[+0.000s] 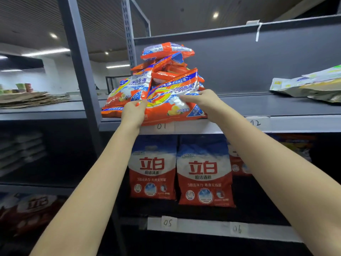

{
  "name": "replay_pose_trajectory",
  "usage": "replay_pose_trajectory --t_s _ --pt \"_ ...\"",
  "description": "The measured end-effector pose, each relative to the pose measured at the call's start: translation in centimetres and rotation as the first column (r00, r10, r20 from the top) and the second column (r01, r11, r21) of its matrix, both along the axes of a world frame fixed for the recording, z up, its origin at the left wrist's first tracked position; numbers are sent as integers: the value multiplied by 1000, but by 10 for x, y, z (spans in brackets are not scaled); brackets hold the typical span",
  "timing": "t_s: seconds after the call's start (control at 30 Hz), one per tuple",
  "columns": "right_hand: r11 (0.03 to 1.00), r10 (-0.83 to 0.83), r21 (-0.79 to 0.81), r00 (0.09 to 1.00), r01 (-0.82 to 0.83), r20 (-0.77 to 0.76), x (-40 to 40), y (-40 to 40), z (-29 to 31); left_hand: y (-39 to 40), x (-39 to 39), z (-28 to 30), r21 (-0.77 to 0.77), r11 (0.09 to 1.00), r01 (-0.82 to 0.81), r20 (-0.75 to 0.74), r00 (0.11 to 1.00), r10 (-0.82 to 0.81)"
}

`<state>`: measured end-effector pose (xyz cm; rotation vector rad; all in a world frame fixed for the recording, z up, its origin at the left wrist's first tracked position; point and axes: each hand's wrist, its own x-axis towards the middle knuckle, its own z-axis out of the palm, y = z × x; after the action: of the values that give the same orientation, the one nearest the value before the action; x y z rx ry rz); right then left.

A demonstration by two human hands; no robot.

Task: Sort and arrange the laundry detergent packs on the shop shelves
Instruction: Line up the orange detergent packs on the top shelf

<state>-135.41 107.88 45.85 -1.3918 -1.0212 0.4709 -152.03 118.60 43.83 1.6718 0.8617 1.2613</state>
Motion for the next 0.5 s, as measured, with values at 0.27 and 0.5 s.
replay_pose_trajectory --t_s 0.27,0.5 --pt "982 -87 169 996 88 -16 -11 -52 -6 -32 -1 4 -149 961 233 188 961 -204" --pt "929 -150 342 989 139 6 -13 -112 -42 -81 4 -9 -140 858 494 317 844 -433"
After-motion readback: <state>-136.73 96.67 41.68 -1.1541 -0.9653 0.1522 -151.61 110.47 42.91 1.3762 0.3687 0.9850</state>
